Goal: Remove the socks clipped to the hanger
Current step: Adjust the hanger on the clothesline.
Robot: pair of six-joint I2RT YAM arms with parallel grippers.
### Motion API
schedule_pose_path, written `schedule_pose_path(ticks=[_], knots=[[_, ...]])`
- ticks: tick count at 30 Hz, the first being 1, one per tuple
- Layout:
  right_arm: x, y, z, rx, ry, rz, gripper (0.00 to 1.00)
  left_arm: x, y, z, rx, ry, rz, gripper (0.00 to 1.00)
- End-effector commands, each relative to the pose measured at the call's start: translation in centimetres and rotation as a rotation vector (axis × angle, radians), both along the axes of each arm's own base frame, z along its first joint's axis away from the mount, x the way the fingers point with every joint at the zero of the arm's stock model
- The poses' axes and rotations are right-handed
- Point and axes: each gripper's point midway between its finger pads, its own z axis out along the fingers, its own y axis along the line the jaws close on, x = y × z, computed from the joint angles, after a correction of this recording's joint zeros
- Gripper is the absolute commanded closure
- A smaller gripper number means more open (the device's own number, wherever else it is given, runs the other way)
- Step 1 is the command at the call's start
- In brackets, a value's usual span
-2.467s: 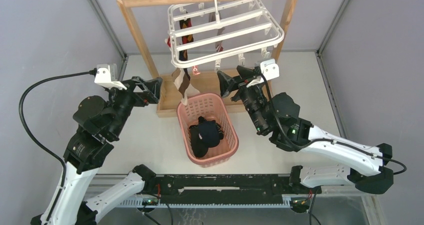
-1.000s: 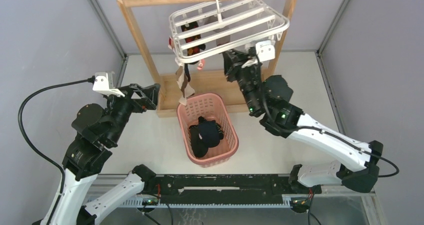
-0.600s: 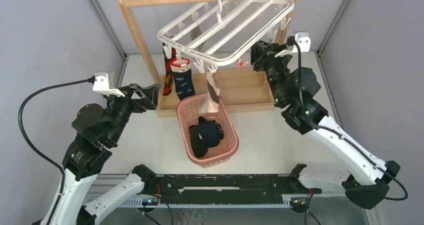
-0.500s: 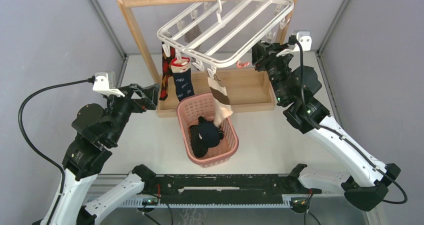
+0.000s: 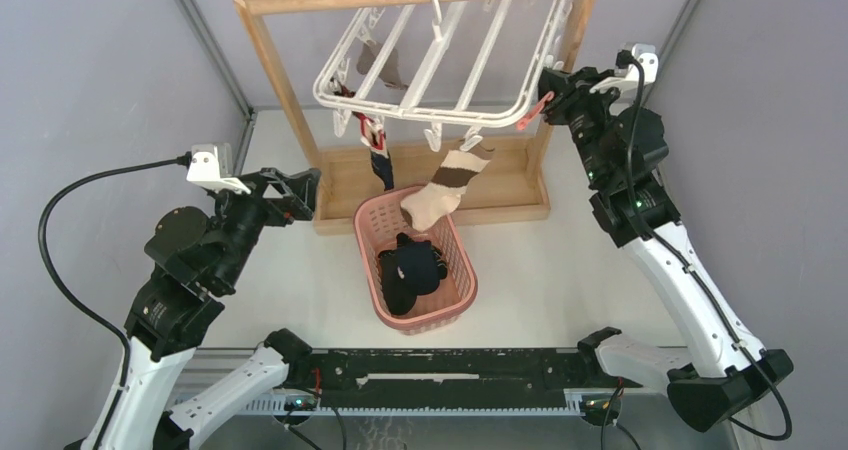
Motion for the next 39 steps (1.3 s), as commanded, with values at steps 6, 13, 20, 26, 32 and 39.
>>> schedule_pose_path(ticks=[6,13,20,26,32,39], knots=[[2.1,-1.5,0.5,0.083,-0.013,0.048,0.71,0.2,0.1,1.0,0.005,-0.023,0.010,0.00],[4.3,-2.8,0.1,0.110,-0.003,0.075,0.71,0.2,0.3,1.2,0.012,-0.025,0.016,0.00],[6.0,-3.8,0.6,0.120,-0.012,0.092,0.71,0.4,0.3,1.0,0.021,-0.018,0.022,0.00],[7.4,-4.3,0.2,0.122,-0.003,0.106,0.71,0.5,0.2,0.8,0.024,-0.014,0.022,0.00],[8.7,-4.8,-0.6,0.129,0.001,0.127,0.68,0.6,0.2,0.7,0.027,-0.010,0.024,0.00],[9.5,-5.2,-0.6,0.145,0.000,0.176,0.56,0.6,0.3,0.6,0.028,-0.007,0.028,0.00]])
